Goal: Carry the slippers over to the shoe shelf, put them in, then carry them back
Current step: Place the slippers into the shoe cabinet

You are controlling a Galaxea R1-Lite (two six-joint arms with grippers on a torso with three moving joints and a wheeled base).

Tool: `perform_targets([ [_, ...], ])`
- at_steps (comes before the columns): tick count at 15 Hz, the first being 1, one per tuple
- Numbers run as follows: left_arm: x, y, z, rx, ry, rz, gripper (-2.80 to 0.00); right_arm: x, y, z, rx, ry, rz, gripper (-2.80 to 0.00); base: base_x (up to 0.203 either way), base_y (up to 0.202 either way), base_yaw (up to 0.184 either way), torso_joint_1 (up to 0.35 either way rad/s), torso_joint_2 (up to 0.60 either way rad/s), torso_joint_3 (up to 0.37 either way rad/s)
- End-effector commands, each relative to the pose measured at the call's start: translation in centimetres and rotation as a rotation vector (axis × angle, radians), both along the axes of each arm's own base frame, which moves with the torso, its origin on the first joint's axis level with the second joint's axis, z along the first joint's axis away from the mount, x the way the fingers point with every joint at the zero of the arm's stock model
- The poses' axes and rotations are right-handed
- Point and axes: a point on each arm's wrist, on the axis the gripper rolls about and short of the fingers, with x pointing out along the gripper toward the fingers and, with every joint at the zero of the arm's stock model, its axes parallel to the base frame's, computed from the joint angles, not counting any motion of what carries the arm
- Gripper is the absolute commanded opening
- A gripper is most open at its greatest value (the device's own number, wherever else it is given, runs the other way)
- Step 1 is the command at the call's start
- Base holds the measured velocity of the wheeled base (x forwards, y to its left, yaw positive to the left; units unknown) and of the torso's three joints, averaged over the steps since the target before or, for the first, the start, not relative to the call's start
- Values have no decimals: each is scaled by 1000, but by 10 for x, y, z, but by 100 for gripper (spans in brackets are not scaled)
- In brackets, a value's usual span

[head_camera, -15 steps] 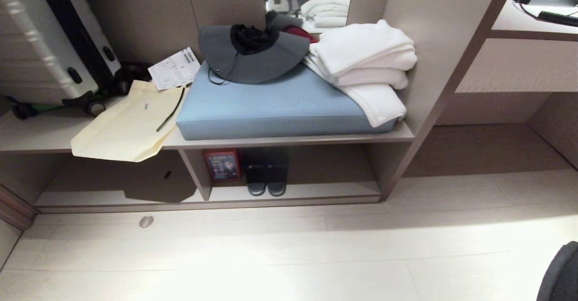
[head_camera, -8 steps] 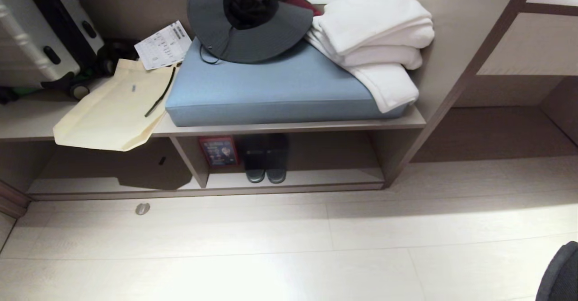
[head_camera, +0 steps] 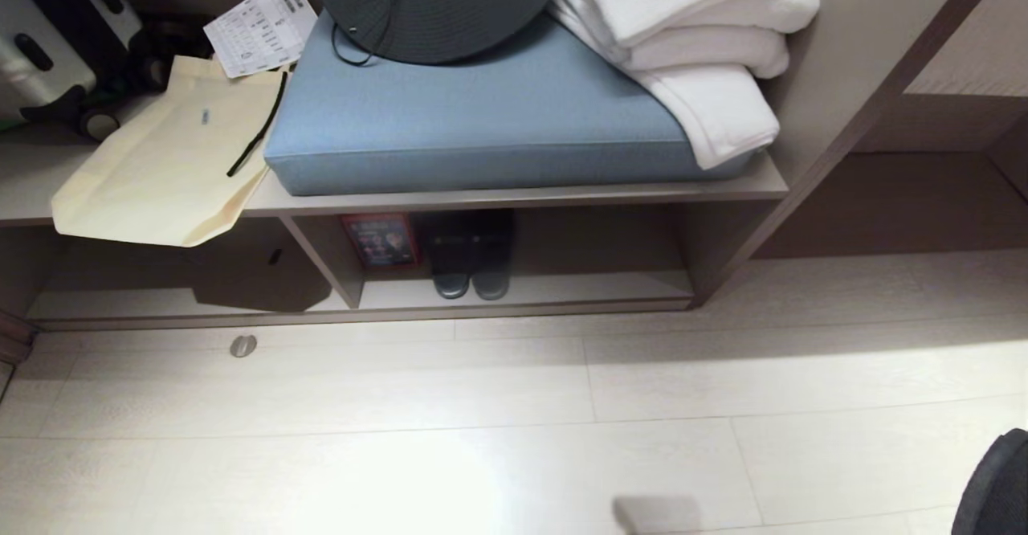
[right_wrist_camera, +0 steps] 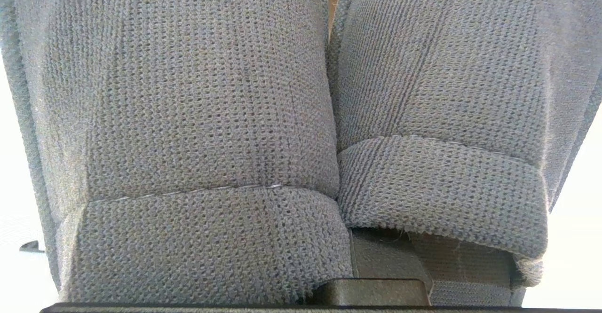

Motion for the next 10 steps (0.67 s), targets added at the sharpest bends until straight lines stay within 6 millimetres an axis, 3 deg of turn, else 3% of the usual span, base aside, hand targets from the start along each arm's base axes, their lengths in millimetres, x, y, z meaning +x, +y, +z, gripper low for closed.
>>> perform_targets([
  [1,0,0,0,0,-2,0,-280,0,0,0,-1,1,1,-280,0,0,0,0,2,-198],
  [10,0,0,0,0,0,0,-280,0,0,0,1,1,1,-280,0,0,0,4,2,-198],
])
